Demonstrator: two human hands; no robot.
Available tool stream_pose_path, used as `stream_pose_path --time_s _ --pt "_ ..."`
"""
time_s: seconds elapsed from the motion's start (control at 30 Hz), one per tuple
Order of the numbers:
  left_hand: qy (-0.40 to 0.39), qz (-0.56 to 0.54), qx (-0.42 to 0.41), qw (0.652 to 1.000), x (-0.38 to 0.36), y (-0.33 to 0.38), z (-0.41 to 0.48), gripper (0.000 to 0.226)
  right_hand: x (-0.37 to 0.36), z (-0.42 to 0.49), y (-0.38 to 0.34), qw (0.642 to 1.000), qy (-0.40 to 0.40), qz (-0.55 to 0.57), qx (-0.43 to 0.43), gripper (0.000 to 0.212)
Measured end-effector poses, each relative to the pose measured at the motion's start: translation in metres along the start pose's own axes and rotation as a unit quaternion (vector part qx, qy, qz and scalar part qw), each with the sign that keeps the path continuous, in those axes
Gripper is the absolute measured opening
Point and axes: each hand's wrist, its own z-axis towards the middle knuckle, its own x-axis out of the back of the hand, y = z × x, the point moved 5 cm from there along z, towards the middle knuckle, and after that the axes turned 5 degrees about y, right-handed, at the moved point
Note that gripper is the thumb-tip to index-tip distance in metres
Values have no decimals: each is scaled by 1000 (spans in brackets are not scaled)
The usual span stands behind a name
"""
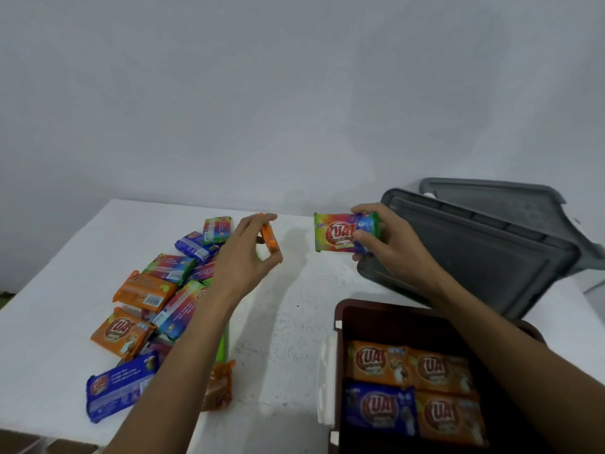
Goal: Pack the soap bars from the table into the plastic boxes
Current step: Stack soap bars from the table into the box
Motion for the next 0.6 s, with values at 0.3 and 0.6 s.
stream_pose_path --time_s 0.3,0.6 --pt "-63 -247 70 964 -15 53 -24 65 61 -80 -11 996 47 70 30 39" --pt "-115 -349 115 923 -48 88 -61 64 71 -150 9 994 -39 78 -68 38"
